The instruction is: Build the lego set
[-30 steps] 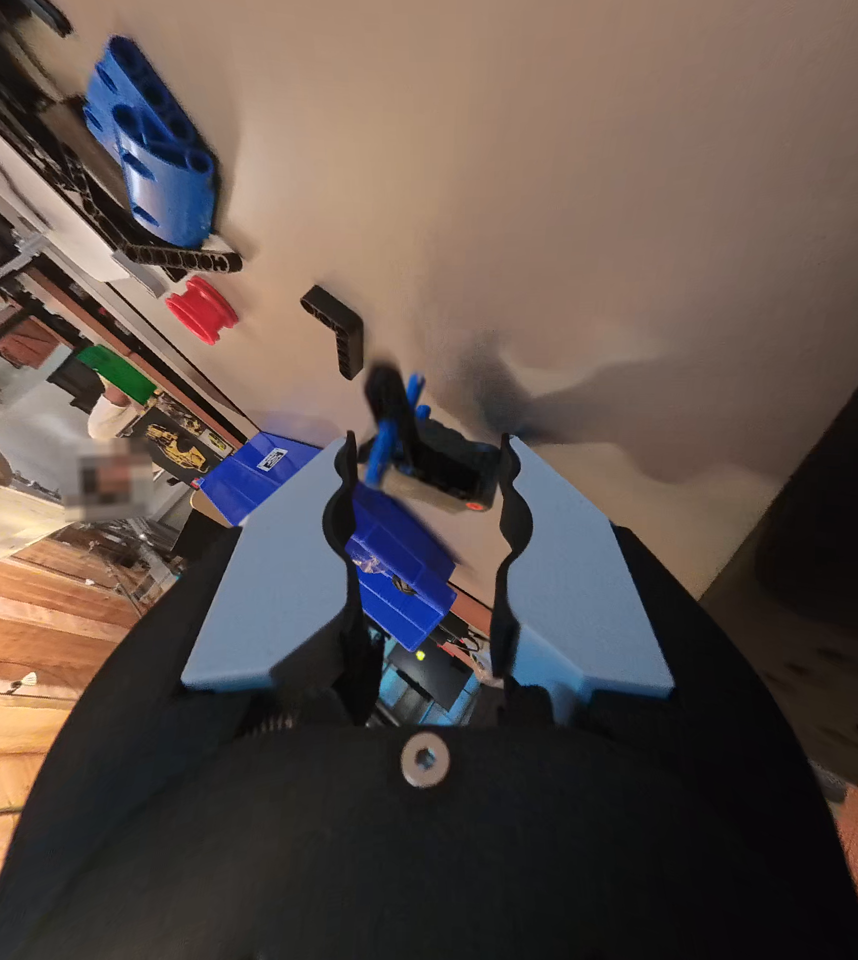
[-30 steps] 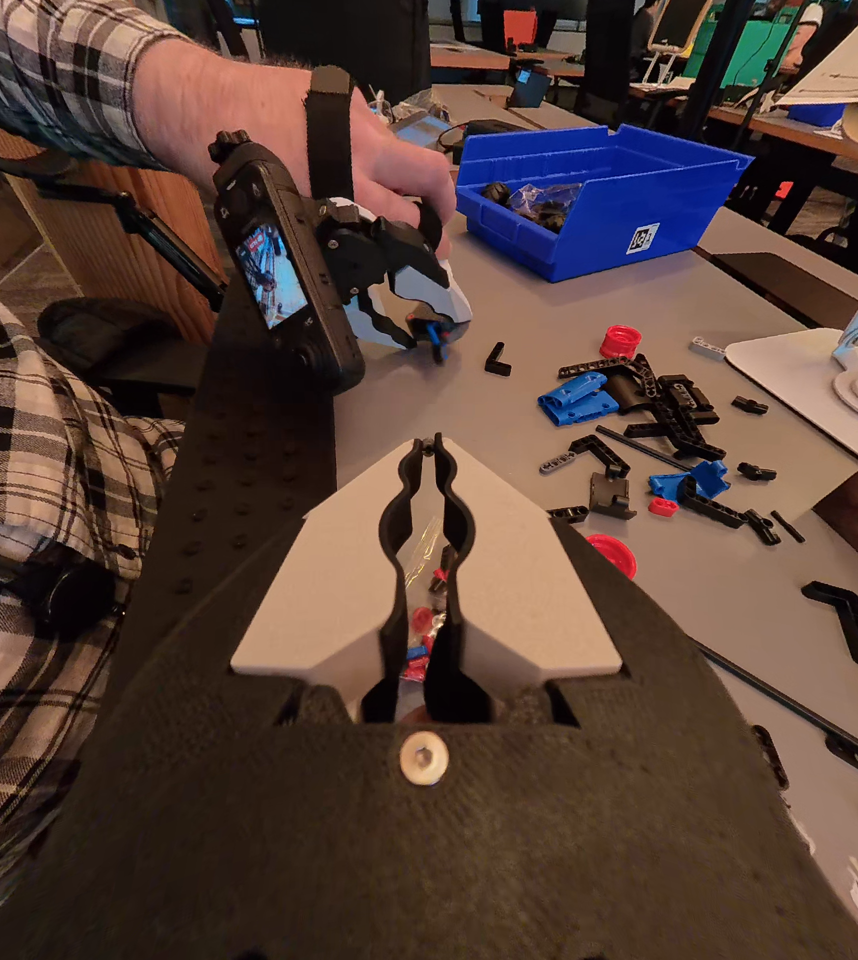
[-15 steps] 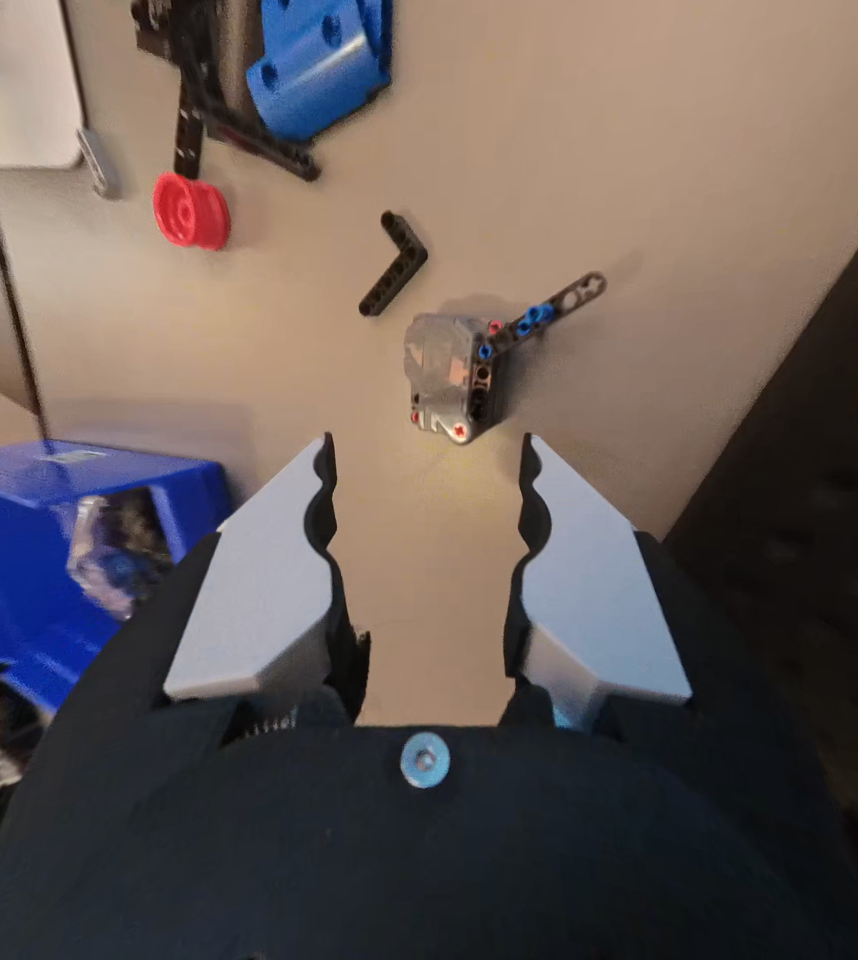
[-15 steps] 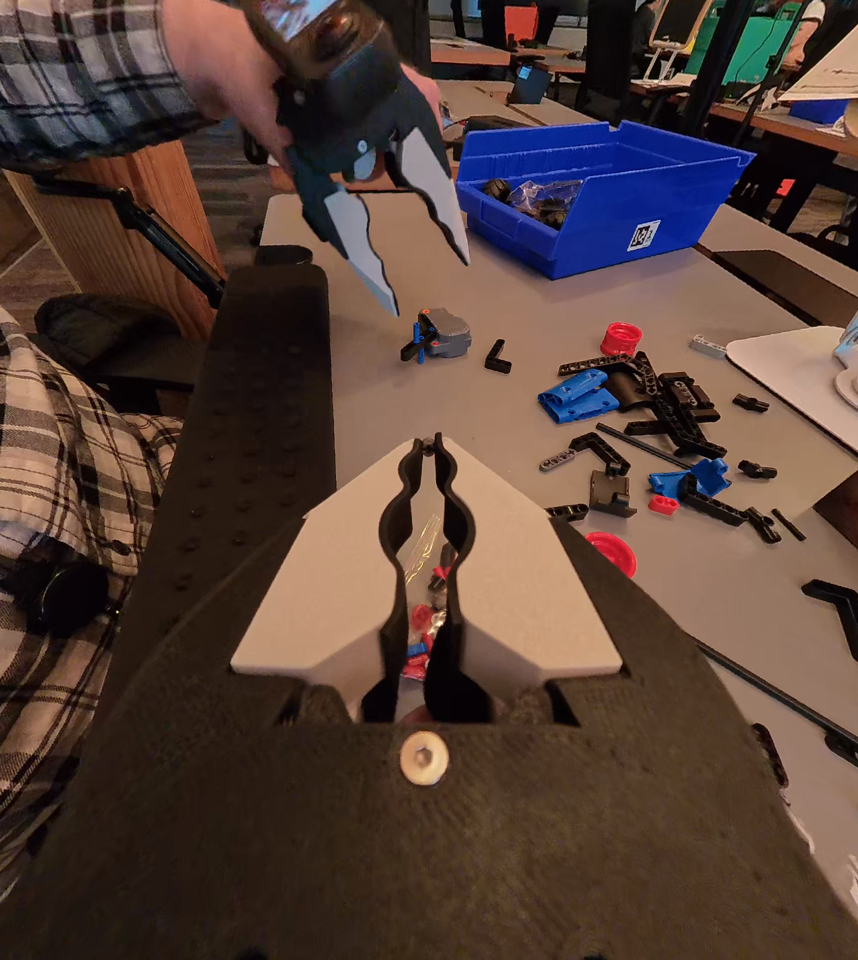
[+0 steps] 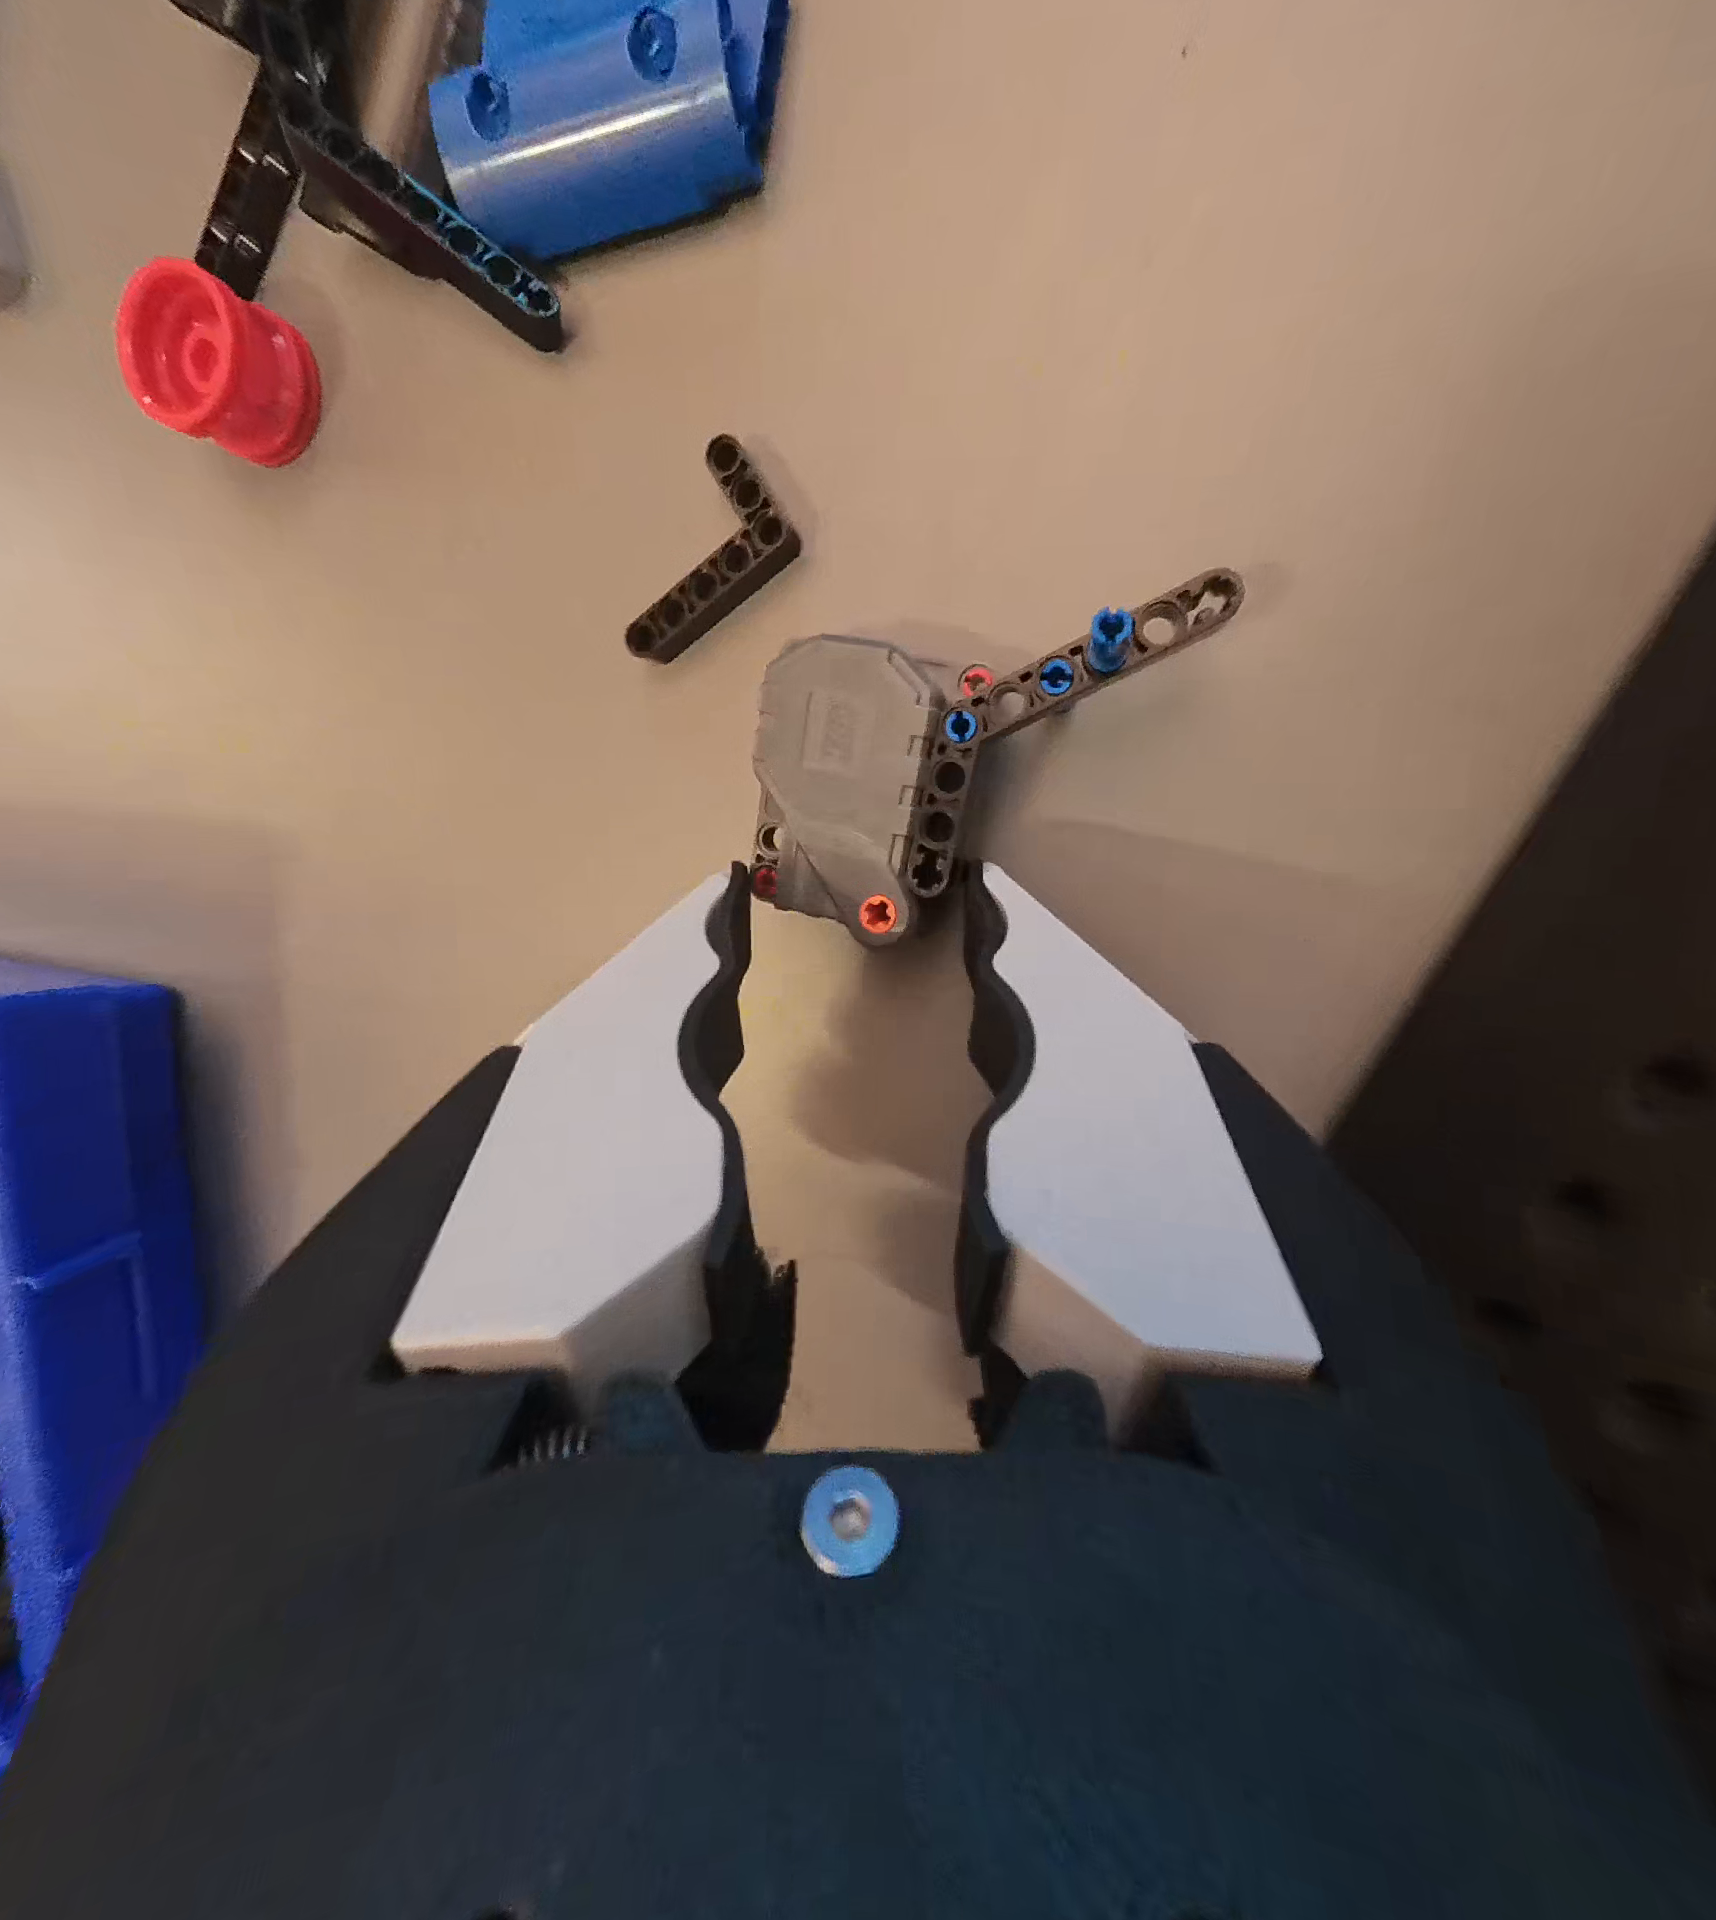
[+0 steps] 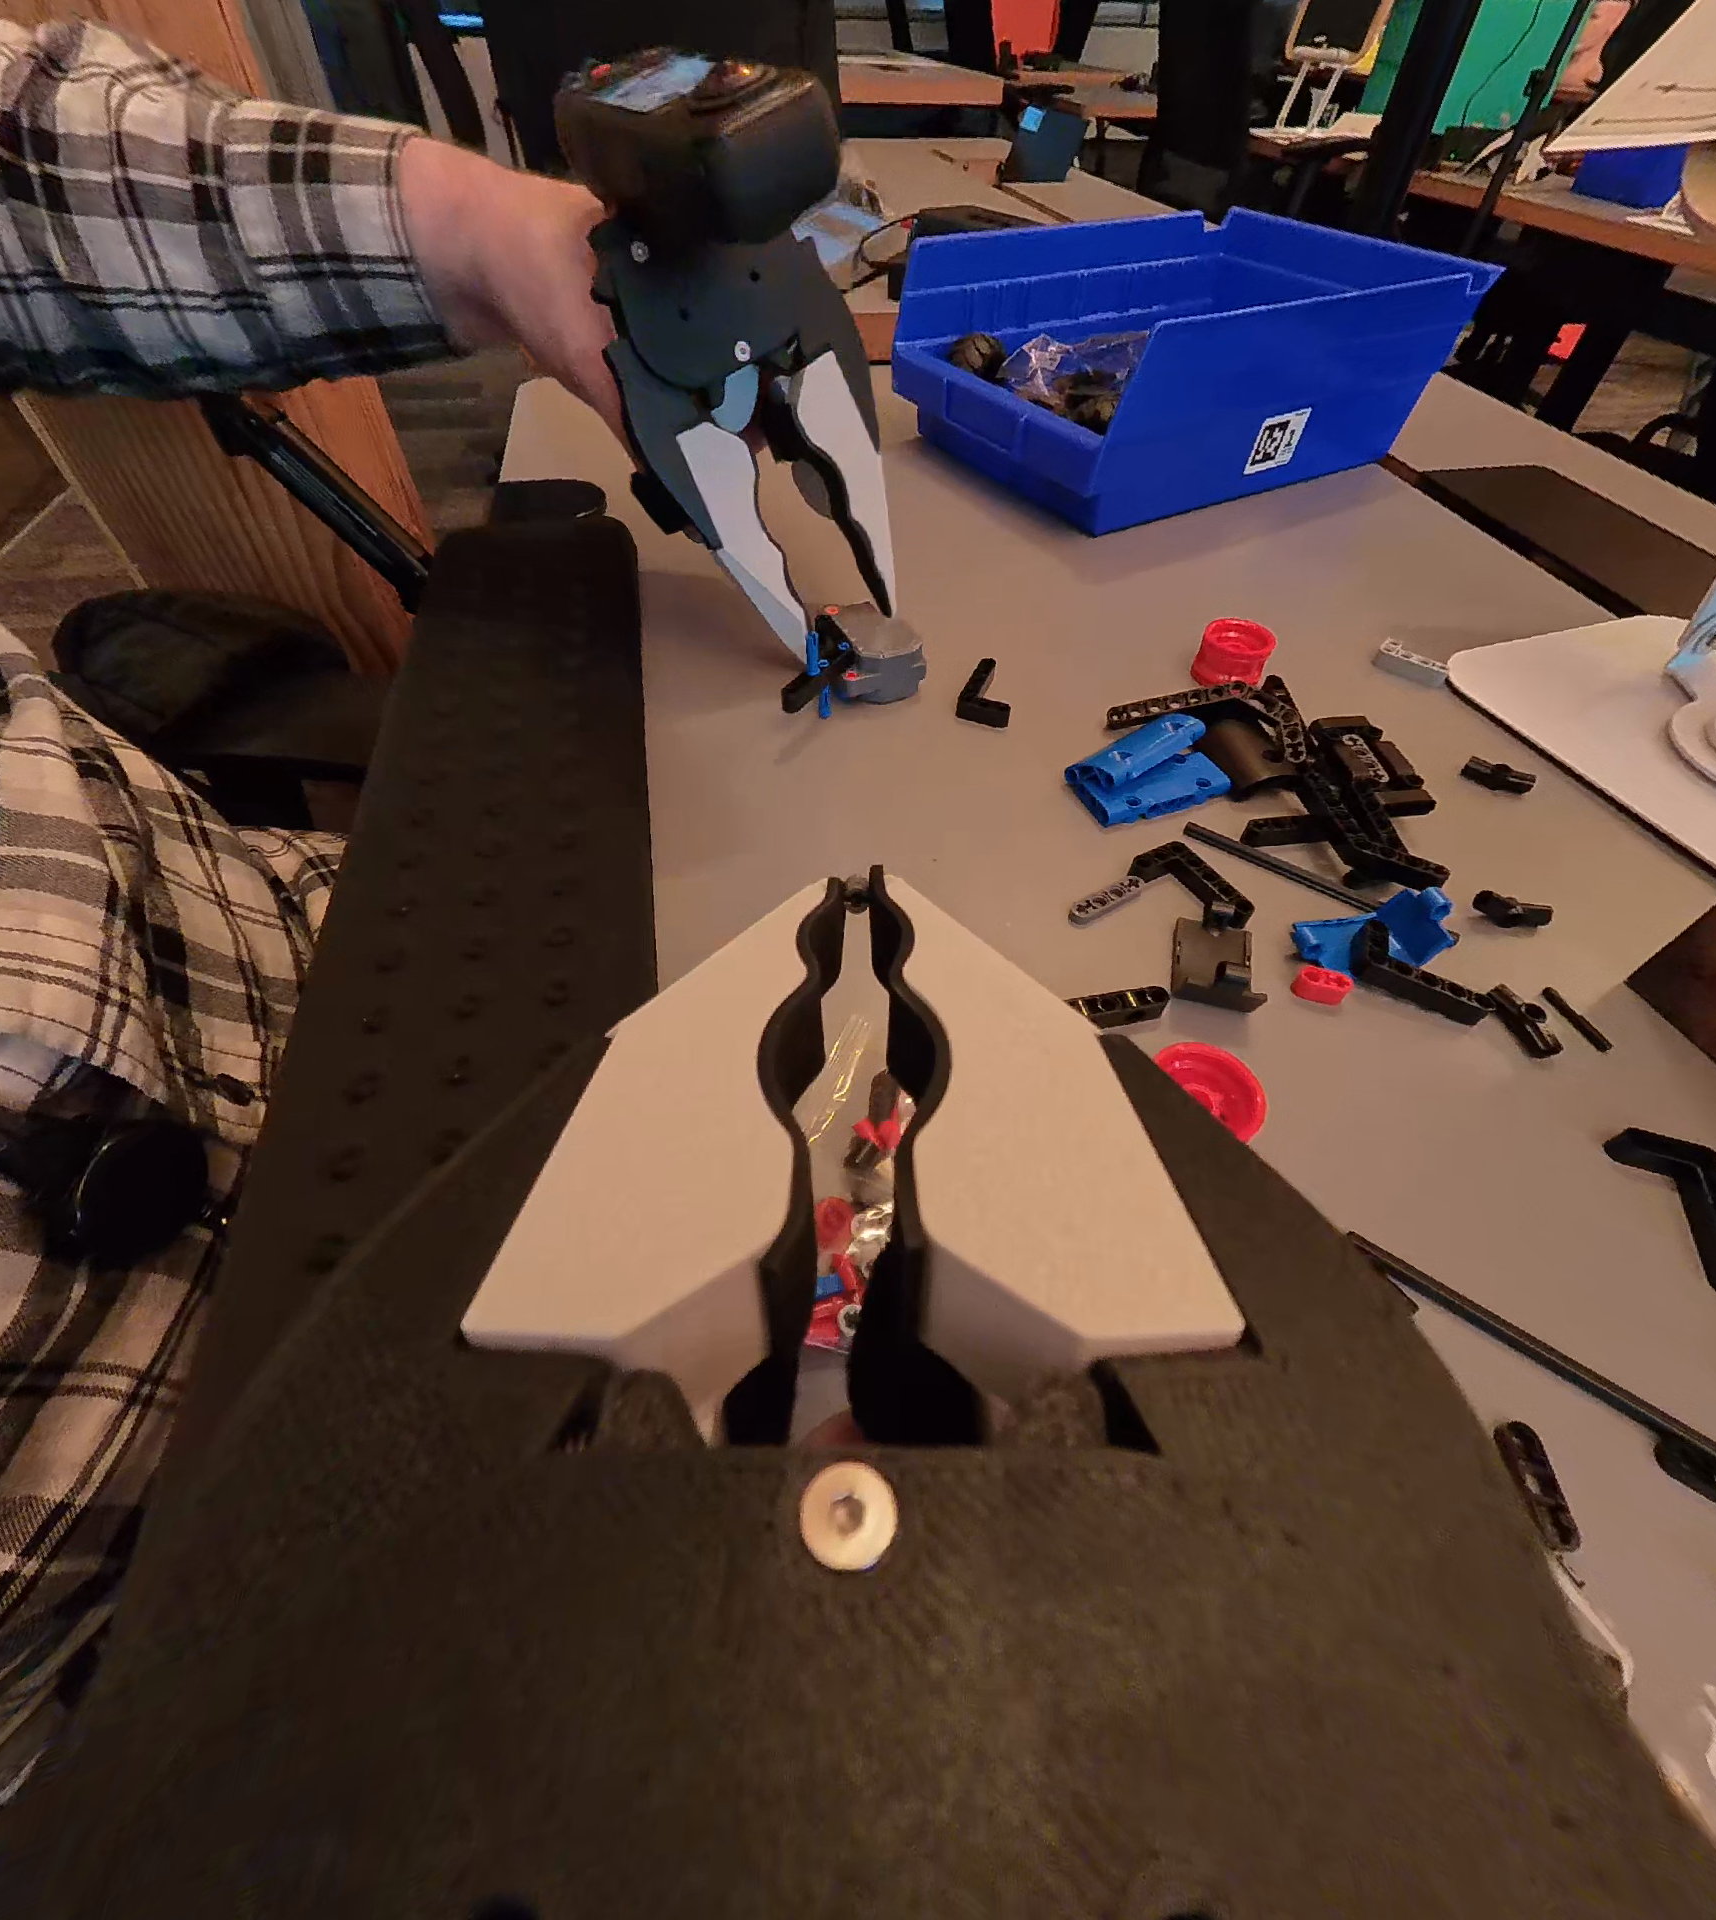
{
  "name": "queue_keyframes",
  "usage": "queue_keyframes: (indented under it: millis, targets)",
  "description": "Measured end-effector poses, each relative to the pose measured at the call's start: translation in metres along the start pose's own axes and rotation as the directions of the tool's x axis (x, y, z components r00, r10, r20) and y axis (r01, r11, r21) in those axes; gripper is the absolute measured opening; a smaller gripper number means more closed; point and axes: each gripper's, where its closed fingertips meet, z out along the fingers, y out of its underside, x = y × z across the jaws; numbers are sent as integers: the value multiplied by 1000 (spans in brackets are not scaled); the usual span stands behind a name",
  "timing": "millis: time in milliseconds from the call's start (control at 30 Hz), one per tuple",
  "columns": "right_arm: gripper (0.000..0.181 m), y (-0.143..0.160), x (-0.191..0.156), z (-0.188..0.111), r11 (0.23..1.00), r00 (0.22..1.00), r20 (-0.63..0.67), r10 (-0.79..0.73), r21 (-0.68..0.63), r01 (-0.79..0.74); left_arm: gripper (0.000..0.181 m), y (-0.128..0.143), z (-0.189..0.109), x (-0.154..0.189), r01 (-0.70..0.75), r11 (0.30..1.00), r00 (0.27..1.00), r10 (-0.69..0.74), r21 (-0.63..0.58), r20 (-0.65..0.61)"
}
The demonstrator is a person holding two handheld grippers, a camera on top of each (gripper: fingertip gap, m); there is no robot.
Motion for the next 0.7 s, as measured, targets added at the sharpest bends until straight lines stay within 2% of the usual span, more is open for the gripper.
queue_keyframes:
  millis: [100,233,267,333,367,467,567,667,700]
  targets:
    - [3,1,0,0,1000,1000,0,-1,-2,1,39,-1,-1,2,24,1000,998,-25,14,56]
    - [3,2,0,1,1000,1000,4,3,-5,-3,39,2,-13,-18,-39,997,958,55,-61,281]
    - [2,1,-1,1,1000,1000,5,3,-5,-3,39,4,-18,-28,-68,990,924,108,-121,366]
    - [3,1,-1,2,1000,1000,7,1,-5,-1,39,6,-35,-49,-160,948,797,289,-276,530]
    - [3,1,-1,2,1000,1000,8,0,-4,0,38,4,-41,-55,-176,936,752,328,-305,572]
    - [2,0,-2,2,1000,1000,8,-2,-1,2,38,21,-48,-74,-152,895,678,403,-419,615]
    - [3,0,-2,1,1000,1000,8,1,0,-1,38,45,-65,-94,-113,849,643,459,-517,613]
    - [2,1,-4,3,1000,1000,20,-2,-4,2,37,56,-84,-105,-145,731,627,589,-666,510]
    - [3,1,-5,4,1000,1000,24,-6,-7,6,38,52,-86,-106,-185,686,610,642,-704,465]
